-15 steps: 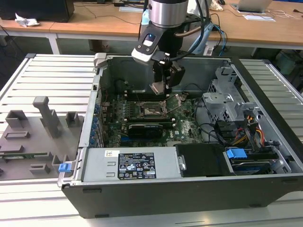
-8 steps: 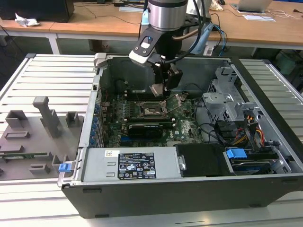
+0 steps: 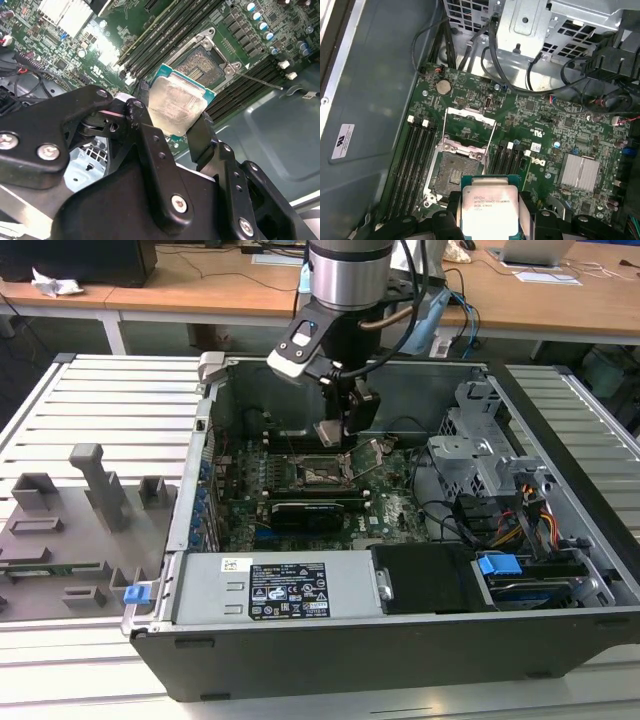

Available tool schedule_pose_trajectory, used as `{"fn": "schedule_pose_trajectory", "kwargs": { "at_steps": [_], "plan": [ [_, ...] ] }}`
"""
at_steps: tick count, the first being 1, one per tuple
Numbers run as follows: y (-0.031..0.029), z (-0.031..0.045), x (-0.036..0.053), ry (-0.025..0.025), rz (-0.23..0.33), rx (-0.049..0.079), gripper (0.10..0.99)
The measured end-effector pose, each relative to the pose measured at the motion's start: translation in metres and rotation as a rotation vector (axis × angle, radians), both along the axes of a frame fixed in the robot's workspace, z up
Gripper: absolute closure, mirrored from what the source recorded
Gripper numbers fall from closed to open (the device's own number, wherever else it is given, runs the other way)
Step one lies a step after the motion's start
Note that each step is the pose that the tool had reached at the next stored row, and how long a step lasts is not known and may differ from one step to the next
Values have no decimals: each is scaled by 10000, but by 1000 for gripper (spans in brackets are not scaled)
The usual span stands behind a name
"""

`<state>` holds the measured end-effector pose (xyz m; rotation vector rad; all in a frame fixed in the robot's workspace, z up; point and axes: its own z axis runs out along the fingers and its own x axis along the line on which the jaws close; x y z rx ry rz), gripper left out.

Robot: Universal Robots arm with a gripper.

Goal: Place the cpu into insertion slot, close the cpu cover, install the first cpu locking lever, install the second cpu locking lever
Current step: 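Place the cpu into insertion slot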

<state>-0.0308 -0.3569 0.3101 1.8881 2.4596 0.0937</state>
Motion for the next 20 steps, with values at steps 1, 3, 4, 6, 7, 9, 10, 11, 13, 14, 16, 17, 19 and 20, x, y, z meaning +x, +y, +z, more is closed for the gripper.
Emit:
{"fn": "schedule_pose_trajectory", "kwargs": {
  "at_steps": [1, 3, 4, 6, 7, 9, 10, 11, 13, 14, 16, 17, 19, 20],
  "plan": [
    [0, -1, 0, 0, -40, 0, 545],
    [0, -4, 0, -1, -156, 0, 545],
    [0, -5, -1, 0, -208, 0, 545],
    [1, -11, -1, -1, -469, -1, 545],
    [0, -12, -1, -1, -593, -4, 545],
    [1, -15, -1, -2, -911, -14, 545],
    [1, -16, -1, -2, -1124, -31, 545],
    [1, -18, -1, -2, -1292, -44, 545],
    [1, -21, -1, -1, -1508, -50, 545],
    [1, -24, -1, -1, -1604, -50, 545],
    [1, -29, -1, 0, -1788, -53, 545],
    [1, -32, -1, -1, -1875, -53, 545],
    [1, -46, -1, -1, -1989, -53, 545],
    [1, -48, -1, 0, -1991, -56, 545]
  ]
}}
